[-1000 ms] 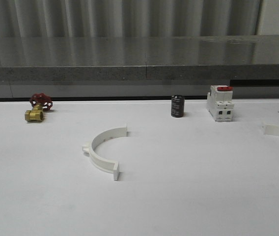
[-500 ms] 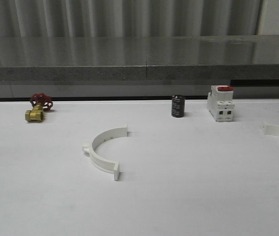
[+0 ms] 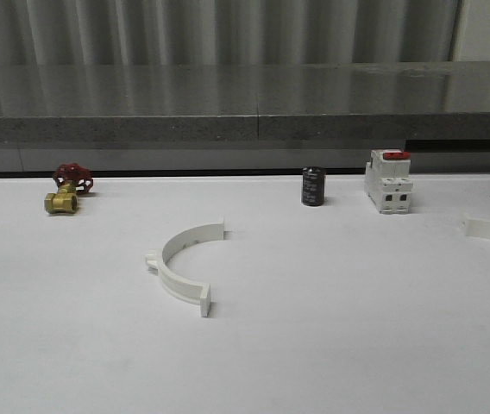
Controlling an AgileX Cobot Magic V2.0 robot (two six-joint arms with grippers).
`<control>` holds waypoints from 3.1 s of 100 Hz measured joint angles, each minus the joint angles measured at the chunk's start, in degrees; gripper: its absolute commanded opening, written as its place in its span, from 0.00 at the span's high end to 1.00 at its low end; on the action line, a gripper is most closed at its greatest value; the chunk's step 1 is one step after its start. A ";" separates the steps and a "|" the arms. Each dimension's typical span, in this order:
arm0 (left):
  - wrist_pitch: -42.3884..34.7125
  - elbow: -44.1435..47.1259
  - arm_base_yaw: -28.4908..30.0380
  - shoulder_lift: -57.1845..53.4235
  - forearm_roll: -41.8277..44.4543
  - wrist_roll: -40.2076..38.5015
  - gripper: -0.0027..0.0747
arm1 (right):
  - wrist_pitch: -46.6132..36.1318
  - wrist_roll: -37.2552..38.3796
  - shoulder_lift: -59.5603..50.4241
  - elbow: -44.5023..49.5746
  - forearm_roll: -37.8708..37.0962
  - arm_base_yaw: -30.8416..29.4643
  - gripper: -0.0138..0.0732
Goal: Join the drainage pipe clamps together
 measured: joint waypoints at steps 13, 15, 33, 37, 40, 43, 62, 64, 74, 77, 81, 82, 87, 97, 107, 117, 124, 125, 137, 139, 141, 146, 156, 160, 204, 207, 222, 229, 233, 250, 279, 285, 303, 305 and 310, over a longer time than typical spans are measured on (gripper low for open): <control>0.00 0.00 0.00 0.00 0.00 0.00 0.99 | 2.01 -0.11 7.11 -4.50 0.00 -3.23 0.19; 0.00 0.00 0.00 0.00 0.00 0.00 0.99 | 2.01 -0.26 7.89 -5.09 0.00 -3.73 0.19; 0.00 0.00 0.00 0.00 0.00 0.00 0.99 | 1.16 -2.94 17.37 -8.68 0.57 -5.34 0.19; 0.00 0.00 0.00 0.00 0.00 0.00 0.99 | 0.73 -3.72 19.30 -9.15 1.11 -5.34 0.19; 0.00 0.00 0.00 0.00 0.00 0.00 0.99 | 0.43 -4.52 20.55 -9.55 1.53 -5.34 0.19; 0.00 0.00 0.00 0.00 0.00 0.00 0.99 | -0.03 -5.18 21.75 -9.84 1.66 -5.34 0.19; 0.00 0.00 0.00 0.00 0.00 0.00 0.99 | -1.83 -7.62 28.30 -10.56 2.06 -5.34 0.19; 0.00 0.00 0.00 0.00 0.00 0.00 0.99 | -1.98 -7.75 28.65 -10.56 2.06 -5.34 0.19; 0.00 0.00 0.00 0.00 0.00 0.00 0.99 | -3.14 -7.98 30.88 -10.65 2.18 -5.34 0.19; 0.00 0.00 0.00 0.00 0.00 0.00 0.99 | -3.53 -8.02 31.40 -10.65 2.18 -5.34 0.19; 0.00 0.00 0.00 0.00 0.00 0.00 0.99 | -4.07 -8.02 32.12 -10.65 2.18 -5.34 0.19; 0.00 0.00 0.00 0.00 0.00 0.00 0.99 | -4.09 -8.02 32.23 -10.65 2.18 -5.34 0.19; 0.00 0.00 0.00 0.00 0.00 0.00 0.99 | -4.49 -8.02 32.95 -10.65 2.18 -5.34 0.19; 0.00 0.00 0.00 0.00 0.00 0.00 0.99 | -4.75 -8.02 34.54 -10.65 2.18 -5.34 0.20; 0.00 0.00 0.00 0.00 0.00 0.00 0.99 | -4.86 -8.11 35.79 -10.65 2.18 -5.34 0.20; 0.00 0.00 0.00 0.00 0.00 0.00 0.99 | -4.85 -8.11 36.28 -10.68 2.18 -5.34 0.21; 0.00 0.00 0.00 0.00 0.00 0.00 0.99 | -4.85 -8.11 36.40 -10.77 2.18 -5.34 0.26; 0.00 0.00 0.00 0.00 0.00 0.00 0.99 | -4.85 -8.11 36.40 -10.77 2.18 -5.34 0.27; 0.00 0.00 0.00 0.00 0.00 0.00 0.99 | -4.85 -8.01 36.40 -10.88 2.18 -5.34 0.45; 0.00 0.00 0.00 0.00 0.00 0.00 0.99 | -4.85 -7.91 36.40 -10.88 2.18 -5.34 0.47; 0.00 0.00 0.00 0.00 0.00 0.00 0.99 | -4.85 -7.75 36.40 -10.88 2.18 -5.34 0.50; 0.00 0.00 0.00 0.00 0.00 0.00 0.99 | -4.85 -7.45 36.40 -10.88 2.18 -5.34 0.57; 0.00 0.00 0.00 0.00 0.00 0.00 0.99 | -4.85 -6.82 36.40 -10.88 2.31 -5.34 0.70; 0.00 0.00 0.00 0.00 0.00 0.00 0.99 | -4.85 -6.35 36.40 -10.88 2.31 -5.34 0.73; 0.00 0.00 0.00 0.00 0.00 0.00 0.99 | -4.85 -5.89 36.40 -10.88 2.31 -5.34 0.76; 0.00 0.00 0.00 0.00 0.00 0.00 0.99 | -4.85 -5.89 36.40 -10.88 2.31 -5.34 0.76; 0.00 0.00 0.00 0.00 0.00 0.00 0.99 | -4.26 -5.76 36.49 -11.81 3.18 -5.34 0.76; 0.00 0.00 0.00 0.00 0.00 0.00 0.99 | -3.41 -5.38 36.49 -12.98 4.40 -5.22 0.75; 0.00 0.00 0.00 0.00 0.00 0.00 0.99 | -2.79 -4.98 36.49 -13.67 4.85 -4.82 0.75; 0.00 0.00 0.00 0.00 0.00 0.00 0.99 | -1.03 -1.08 35.48 -15.62 5.19 -0.55 0.75; 0.00 0.00 0.00 0.00 0.00 0.00 0.99 | -0.33 7.83 35.25 -17.11 5.43 12.11 0.75; 0.00 0.00 0.00 0.00 0.00 0.00 0.99 | -0.24 9.36 35.25 -17.33 5.43 14.32 0.75; 0.00 0.00 0.00 0.00 0.00 0.00 0.99 | -1.40 15.17 35.25 -17.85 5.32 19.85 0.75; 0.00 0.00 0.00 0.00 0.00 0.00 0.99 | -1.66 15.79 35.25 -17.85 5.11 20.34 0.75; 0.00 0.00 0.00 0.00 0.00 0.00 0.99 | -1.97 17.32 35.25 -17.85 4.54 21.38 0.75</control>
